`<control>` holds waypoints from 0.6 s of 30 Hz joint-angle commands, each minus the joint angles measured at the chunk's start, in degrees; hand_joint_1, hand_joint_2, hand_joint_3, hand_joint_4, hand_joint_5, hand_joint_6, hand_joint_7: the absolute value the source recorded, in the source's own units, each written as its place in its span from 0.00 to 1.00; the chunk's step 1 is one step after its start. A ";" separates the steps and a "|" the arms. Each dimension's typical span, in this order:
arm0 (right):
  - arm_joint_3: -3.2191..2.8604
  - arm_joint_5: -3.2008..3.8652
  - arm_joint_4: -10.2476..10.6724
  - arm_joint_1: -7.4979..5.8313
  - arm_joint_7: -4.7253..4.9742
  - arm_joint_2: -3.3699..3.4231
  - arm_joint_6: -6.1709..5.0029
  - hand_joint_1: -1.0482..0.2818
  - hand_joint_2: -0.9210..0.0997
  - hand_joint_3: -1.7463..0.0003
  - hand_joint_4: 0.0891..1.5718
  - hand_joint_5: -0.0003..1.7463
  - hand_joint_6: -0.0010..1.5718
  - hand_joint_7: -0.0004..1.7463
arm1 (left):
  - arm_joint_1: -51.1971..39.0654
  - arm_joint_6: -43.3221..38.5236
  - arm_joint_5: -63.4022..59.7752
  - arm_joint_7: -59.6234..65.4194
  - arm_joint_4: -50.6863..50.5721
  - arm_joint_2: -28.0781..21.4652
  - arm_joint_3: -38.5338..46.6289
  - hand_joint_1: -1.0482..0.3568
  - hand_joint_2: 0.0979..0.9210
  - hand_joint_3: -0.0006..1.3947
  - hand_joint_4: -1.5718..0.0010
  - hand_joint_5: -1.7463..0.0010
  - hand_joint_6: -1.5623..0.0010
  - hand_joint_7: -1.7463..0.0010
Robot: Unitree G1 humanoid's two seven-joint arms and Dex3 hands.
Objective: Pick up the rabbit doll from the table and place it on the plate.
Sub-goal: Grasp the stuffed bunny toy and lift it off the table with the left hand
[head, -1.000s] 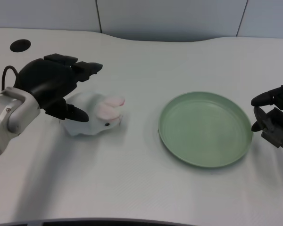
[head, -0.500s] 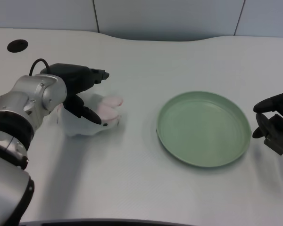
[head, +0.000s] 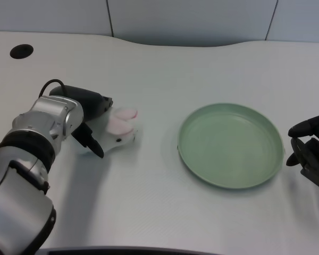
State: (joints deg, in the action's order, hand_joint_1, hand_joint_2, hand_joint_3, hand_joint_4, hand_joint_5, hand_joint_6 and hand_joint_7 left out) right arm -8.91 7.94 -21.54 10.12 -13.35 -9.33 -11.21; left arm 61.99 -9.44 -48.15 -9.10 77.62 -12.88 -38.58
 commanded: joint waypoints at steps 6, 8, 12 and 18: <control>-1.08 3.15 3.09 -2.46 -0.92 -0.03 1.40 0.56 0.00 0.71 0.19 1.00 0.14 0.94 | -2.11 -0.51 -0.97 9.39 0.58 -0.15 -1.30 0.05 0.91 0.00 0.92 0.95 0.89 0.98; -0.88 2.66 4.00 -3.07 -0.65 -0.19 1.55 0.56 0.00 0.71 0.18 1.00 0.14 0.94 | -2.99 -1.40 -1.40 13.50 0.61 -0.32 -1.78 0.09 0.89 0.00 0.88 0.93 0.86 0.98; -0.96 3.29 6.24 -4.38 -0.65 0.05 2.75 0.56 0.00 0.71 0.18 1.00 0.13 0.94 | -4.45 -2.24 -2.19 19.58 0.93 -0.34 -2.65 0.27 0.86 0.00 0.76 0.88 0.73 0.95; -0.53 2.44 9.12 -6.38 0.36 -0.22 3.78 0.57 0.00 0.70 0.17 1.00 0.13 0.94 | -5.62 -2.11 -0.85 21.32 1.29 0.21 -1.37 0.43 0.89 0.00 0.77 0.53 0.58 0.88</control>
State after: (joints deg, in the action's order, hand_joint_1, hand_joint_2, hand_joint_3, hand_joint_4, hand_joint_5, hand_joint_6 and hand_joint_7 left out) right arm -8.92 10.59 -13.59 4.71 -13.20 -8.99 -7.95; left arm 57.43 -11.77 -49.18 11.71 78.29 -12.47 -40.37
